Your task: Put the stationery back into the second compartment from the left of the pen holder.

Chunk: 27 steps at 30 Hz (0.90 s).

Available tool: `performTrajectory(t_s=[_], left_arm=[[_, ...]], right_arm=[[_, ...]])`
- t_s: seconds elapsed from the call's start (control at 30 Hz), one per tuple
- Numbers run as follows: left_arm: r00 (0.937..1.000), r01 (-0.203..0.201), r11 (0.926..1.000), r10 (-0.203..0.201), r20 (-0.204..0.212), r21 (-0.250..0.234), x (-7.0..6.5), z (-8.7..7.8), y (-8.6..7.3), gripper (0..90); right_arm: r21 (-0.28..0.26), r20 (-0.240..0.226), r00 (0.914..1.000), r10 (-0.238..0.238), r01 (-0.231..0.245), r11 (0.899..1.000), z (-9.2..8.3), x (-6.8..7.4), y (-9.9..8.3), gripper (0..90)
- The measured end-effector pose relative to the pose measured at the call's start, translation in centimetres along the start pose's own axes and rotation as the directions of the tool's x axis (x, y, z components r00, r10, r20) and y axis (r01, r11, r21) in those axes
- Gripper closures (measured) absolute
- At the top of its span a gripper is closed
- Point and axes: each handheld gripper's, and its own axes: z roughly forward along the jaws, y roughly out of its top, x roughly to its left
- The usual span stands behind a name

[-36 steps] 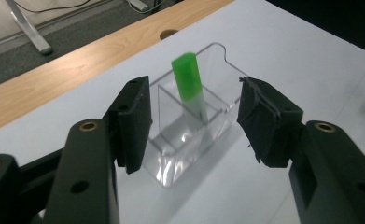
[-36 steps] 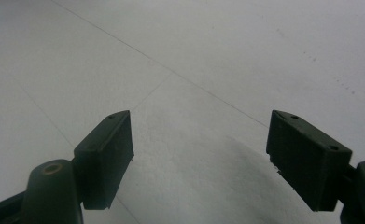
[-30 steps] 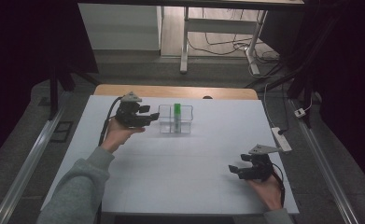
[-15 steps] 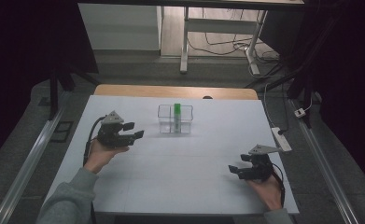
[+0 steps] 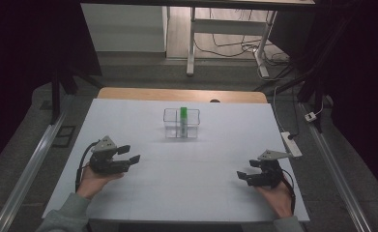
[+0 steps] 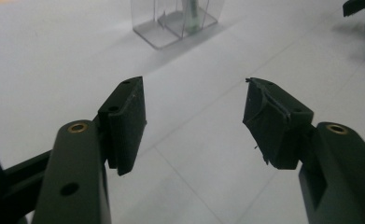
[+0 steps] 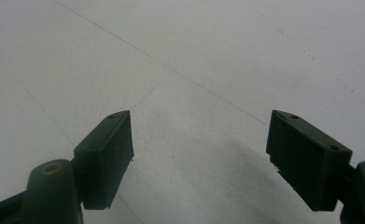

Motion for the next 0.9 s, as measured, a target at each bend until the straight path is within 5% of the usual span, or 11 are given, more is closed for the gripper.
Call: performTrajectory(t_s=[0.43,0.9], left_arm=[[0.9985,0.042,0.9986,-0.041,-0.035,0.032,0.3,-1.0,-3.1,29.2],[0.9983,0.035,0.9986,-0.033,-0.048,0.04,0.1,-1.0,-3.4,25.4]], right_arm=[[-0.002,0.003,1.0,-0.002,0.002,1.0,0.0,-0.1,-0.1,22.1],[-0.004,0.004,1.0,-0.005,0.005,1.0,0.0,-0.2,0.0,22.1]])
